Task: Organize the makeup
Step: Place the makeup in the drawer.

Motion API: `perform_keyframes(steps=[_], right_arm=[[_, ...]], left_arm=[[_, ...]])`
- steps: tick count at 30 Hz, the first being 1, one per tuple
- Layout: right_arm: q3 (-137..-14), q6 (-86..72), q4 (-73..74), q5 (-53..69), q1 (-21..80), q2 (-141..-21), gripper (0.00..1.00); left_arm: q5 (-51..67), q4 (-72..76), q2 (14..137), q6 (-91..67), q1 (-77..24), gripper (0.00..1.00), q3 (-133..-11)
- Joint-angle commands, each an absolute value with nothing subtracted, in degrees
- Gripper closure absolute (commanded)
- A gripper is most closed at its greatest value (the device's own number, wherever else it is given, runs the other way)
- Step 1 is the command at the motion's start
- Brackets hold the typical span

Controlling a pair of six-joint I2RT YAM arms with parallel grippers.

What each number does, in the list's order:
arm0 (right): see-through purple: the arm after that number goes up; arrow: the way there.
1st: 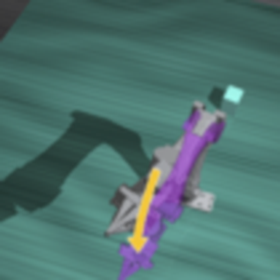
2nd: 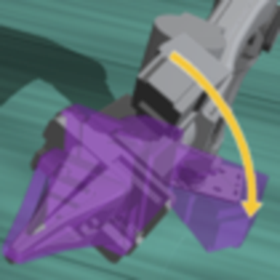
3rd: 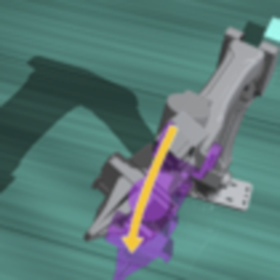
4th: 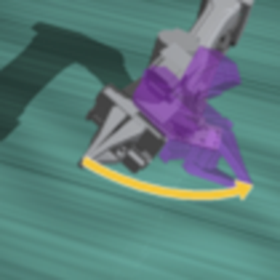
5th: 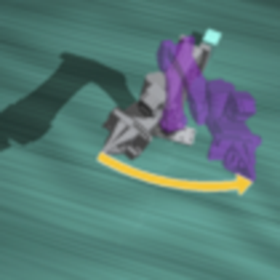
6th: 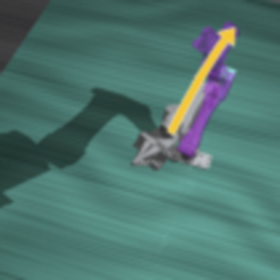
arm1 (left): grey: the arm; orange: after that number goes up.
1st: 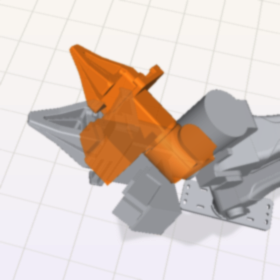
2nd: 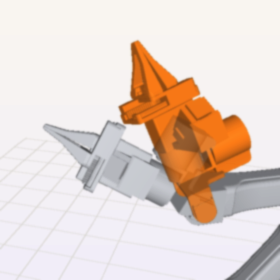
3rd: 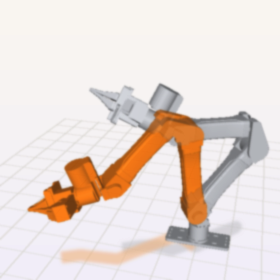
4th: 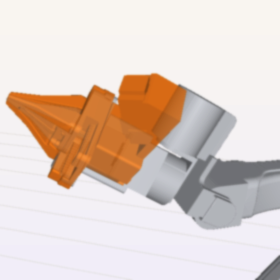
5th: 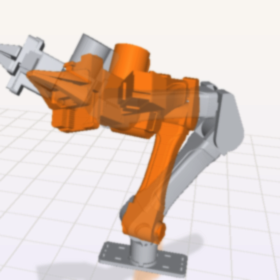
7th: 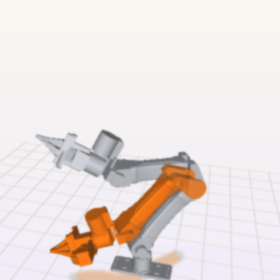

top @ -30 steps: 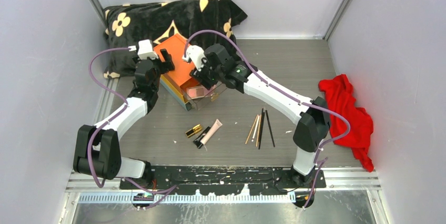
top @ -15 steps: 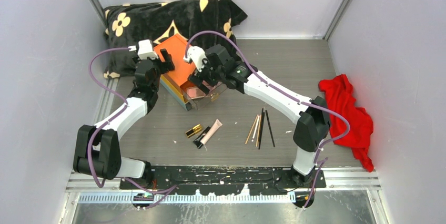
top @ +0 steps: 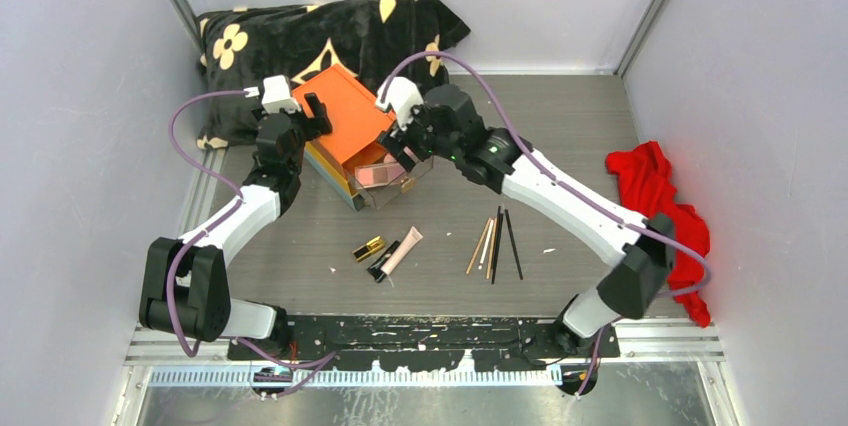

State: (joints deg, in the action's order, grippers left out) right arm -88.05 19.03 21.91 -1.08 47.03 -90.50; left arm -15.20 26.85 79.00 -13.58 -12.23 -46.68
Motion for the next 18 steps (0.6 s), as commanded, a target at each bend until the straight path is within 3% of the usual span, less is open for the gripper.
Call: perform_keyframes(steps=[1, 6, 7, 18], right_arm=[[-83.15, 16.18, 17.00, -4.19, 46.77, -82.80, 0.28], [-74.59, 13.33, 15.61, -4.53, 46.77, -77.01, 0.84], [-72.90, 12.59, 15.26, -4.33, 46.83, -75.95, 0.90], [-58.46, 6.39, 6.47, 3.31, 46.81, -72.65, 0.97]], left_arm=[[-7.88, 10.22, 82.92, -10.94, -13.62, 0.18, -43.11], [-7.81, 10.20, 83.05, -10.95, -13.60, 0.18, -43.13], [-7.82, 10.20, 82.95, -10.94, -13.55, 0.18, -43.15], [-7.83, 10.19, 82.93, -10.93, -13.62, 0.18, -43.09]])
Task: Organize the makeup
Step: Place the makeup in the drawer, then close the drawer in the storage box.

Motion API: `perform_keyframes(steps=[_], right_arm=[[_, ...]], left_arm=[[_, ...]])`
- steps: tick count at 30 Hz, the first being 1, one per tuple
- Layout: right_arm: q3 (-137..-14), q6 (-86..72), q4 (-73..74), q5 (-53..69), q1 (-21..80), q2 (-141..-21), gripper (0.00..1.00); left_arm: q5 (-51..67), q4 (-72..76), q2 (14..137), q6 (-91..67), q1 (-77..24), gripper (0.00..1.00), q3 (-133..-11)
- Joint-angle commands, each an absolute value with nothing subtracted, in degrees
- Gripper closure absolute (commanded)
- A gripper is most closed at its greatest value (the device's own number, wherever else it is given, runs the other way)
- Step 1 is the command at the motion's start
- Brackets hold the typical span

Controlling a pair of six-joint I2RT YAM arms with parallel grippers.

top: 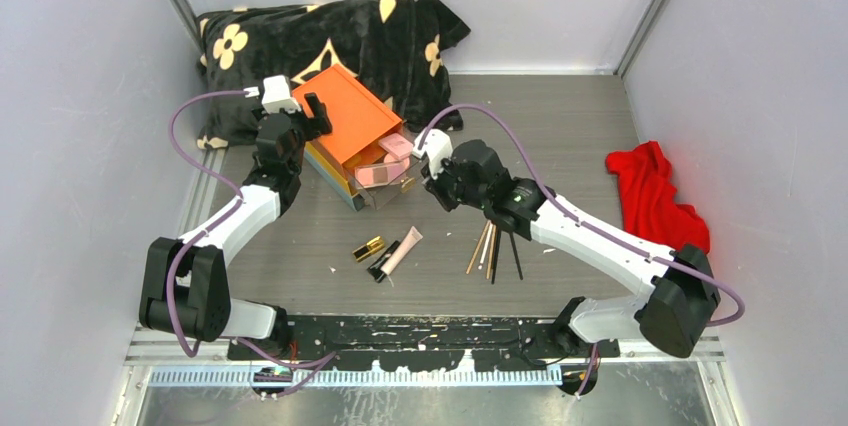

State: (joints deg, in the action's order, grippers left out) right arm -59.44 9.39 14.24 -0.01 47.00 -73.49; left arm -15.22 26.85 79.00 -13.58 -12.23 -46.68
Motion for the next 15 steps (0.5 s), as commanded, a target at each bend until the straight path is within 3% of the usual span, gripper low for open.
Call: perform_keyframes(steps=[1, 15], right_arm=[[-58.25, 6.14, 5.64, 3.60, 46.76, -73.11, 0.97], [-61.92, 6.14, -3.15, 5.53, 46.83, -84.71, 0.97]], left_arm=[[-7.89, 10.27, 82.92, -10.98, -13.61, 0.18, -43.03], [-7.89, 10.19, 82.97, -10.93, -13.60, 0.18, -43.15]])
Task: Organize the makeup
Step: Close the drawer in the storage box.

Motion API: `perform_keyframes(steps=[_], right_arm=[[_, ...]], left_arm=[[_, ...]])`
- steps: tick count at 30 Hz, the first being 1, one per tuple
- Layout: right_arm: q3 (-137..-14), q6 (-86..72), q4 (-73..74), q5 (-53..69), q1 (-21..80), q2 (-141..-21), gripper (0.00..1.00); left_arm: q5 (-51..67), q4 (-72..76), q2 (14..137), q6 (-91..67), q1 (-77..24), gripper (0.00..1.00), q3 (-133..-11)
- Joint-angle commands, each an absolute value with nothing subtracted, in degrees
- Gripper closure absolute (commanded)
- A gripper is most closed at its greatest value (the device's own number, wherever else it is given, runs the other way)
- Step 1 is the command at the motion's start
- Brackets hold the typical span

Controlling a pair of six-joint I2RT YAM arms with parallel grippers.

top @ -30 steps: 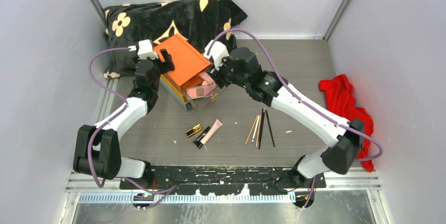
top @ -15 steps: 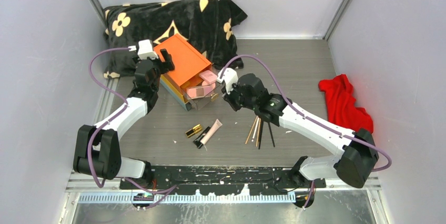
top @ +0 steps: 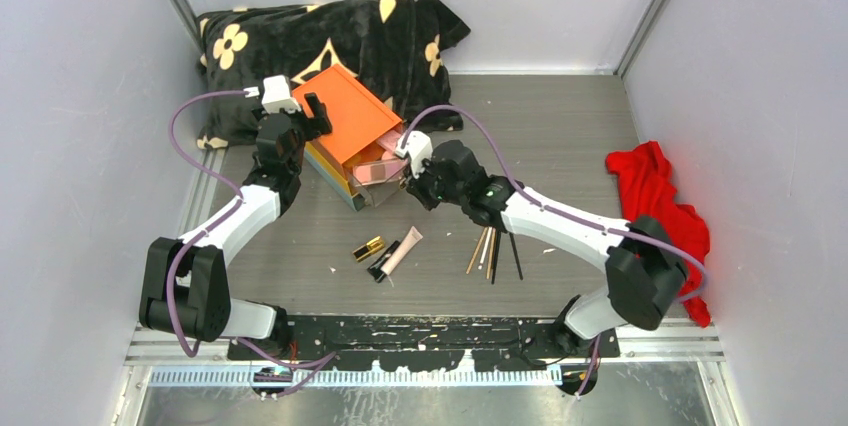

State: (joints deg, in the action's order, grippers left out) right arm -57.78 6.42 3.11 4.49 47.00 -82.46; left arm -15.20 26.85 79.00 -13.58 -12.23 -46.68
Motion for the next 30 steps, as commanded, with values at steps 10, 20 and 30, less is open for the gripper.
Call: perform_keyframes(steps=[10, 20, 30], right_arm=[[-71.22, 8.08, -5.84, 6.79, 46.67, -93.14, 0.97], [-75.84, 8.66, -10.59, 5.67, 46.60, -99.41, 0.97], [-72.27, 8.81, -8.91, 3.38, 46.62, -95.56, 0.87]], left_arm=[[-7.87, 10.40, 82.74, -10.97, -13.62, 0.18, -42.85], [-7.84, 10.28, 82.88, -10.95, -13.57, 0.18, -43.04], [-7.87, 10.18, 83.06, -10.98, -13.57, 0.18, -43.20]])
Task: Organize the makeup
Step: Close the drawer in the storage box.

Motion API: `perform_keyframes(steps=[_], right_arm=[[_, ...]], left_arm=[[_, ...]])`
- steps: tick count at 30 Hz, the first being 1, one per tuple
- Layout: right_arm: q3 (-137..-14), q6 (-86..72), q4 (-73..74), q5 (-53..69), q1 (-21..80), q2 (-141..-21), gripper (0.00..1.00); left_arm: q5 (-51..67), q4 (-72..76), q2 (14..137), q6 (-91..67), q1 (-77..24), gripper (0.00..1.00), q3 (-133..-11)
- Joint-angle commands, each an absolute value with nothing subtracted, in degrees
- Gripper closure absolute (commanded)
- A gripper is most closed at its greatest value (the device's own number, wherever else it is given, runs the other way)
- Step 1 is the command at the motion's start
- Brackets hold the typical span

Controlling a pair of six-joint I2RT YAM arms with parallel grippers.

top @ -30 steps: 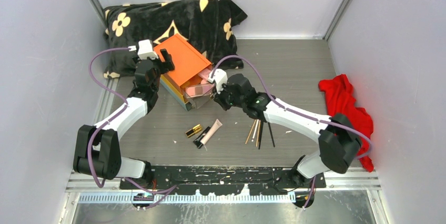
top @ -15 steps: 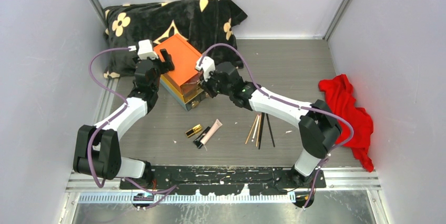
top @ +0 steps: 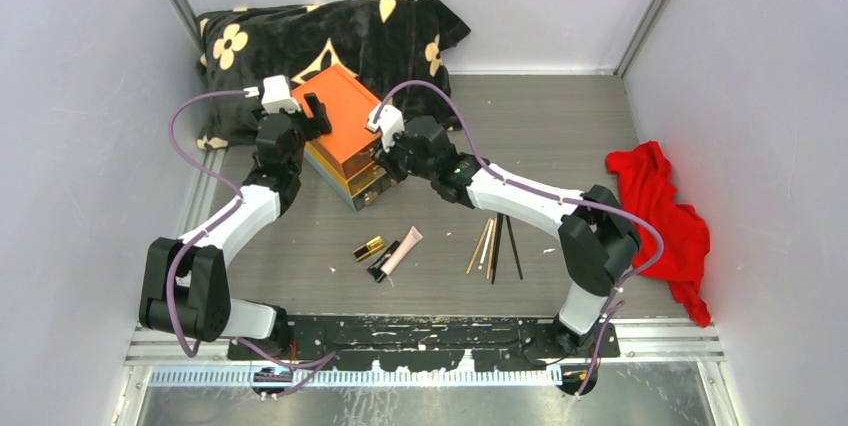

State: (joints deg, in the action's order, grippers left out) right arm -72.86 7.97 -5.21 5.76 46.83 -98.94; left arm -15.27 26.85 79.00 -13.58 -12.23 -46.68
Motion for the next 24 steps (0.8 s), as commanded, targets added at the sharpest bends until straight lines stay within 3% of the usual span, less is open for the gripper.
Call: perform_keyframes(steps=[1, 3, 9, 11, 12, 13, 18, 24], right_arm=[[-71.58, 8.75, -7.91, 3.29, 46.66, -94.57, 0.85], [-69.36, 7.69, -7.16, 1.85, 46.69, -92.18, 0.70], [-60.17, 4.44, -10.10, -2.51, 46.67, -86.19, 0.50], [-57.31, 3.31, -12.28, -3.88, 46.67, -85.15, 0.29], [-55.43, 2.69, -14.16, -4.65, 46.68, -84.60, 0.08], [-53.35, 2.01, -16.65, -5.69, 46.67, -84.18, 0.02], [-46.38, -0.37, -26.33, -7.28, 46.50, -83.90, 0.00], [-48.00, -1.43, -29.57, -5.56, 46.42, -89.01, 0.00]], left_arm=[[-7.83, 10.19, 83.06, -10.95, -13.54, 0.18, -43.16], [-7.90, 10.20, 83.01, -10.98, -13.60, 0.18, -43.13], [-7.85, 9.85, 83.18, -10.91, -13.62, 0.19, -43.46], [-7.83, 9.97, 83.12, -10.91, -13.62, 0.18, -43.37], [-7.84, 10.01, 83.09, -10.94, -13.62, 0.19, -43.27], [-7.83, 10.07, 83.09, -10.97, -13.61, 0.19, -43.23], [-7.83, 9.93, 83.20, -10.97, -13.60, 0.19, -43.41], [-7.87, 9.93, 83.21, -10.94, -13.61, 0.19, -43.42]])
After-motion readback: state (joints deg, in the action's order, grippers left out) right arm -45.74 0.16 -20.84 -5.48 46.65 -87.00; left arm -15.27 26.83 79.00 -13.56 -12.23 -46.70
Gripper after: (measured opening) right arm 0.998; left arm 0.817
